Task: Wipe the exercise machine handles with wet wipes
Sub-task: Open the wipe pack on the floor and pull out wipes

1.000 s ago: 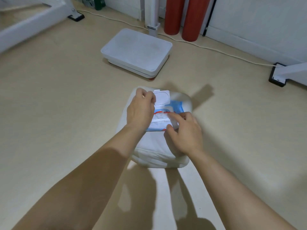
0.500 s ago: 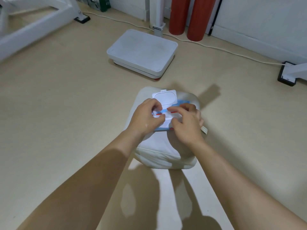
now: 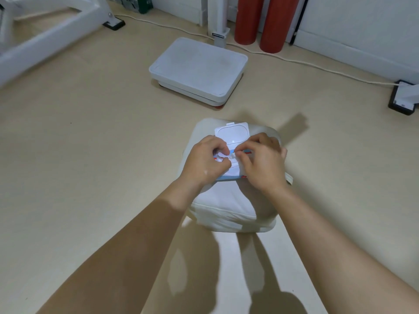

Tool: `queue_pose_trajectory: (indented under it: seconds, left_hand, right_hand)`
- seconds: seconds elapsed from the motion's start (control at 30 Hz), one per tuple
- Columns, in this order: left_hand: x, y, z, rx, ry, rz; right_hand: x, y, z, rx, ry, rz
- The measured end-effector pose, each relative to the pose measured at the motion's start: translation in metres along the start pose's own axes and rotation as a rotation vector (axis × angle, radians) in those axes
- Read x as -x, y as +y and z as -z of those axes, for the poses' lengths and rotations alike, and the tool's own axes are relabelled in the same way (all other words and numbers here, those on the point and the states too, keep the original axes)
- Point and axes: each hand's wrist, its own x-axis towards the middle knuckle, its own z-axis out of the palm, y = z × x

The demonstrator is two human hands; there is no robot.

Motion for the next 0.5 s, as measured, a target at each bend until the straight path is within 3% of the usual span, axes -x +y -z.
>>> queue_pose_trajectory:
  seconds: [0.17,0.4,0.5]
  left_hand:
    - [0.003,0.002,-0.004,-0.043,-0.008,-0.012]
    - [0.003,0.009,-0.006,-0.105,0.008,0.001]
    - [0.006,0.013,-0.006,-0.1,0.008,0.021]
  right_hand:
    - [-0.009,0.005,0.016,-0.417,0.021,-0.041]
    - [-0.021,-0.006,0.059,-1.364,0.036,-0.587]
    - [-0.019,0.001,0.062,-1.417,-0.022,-0.667]
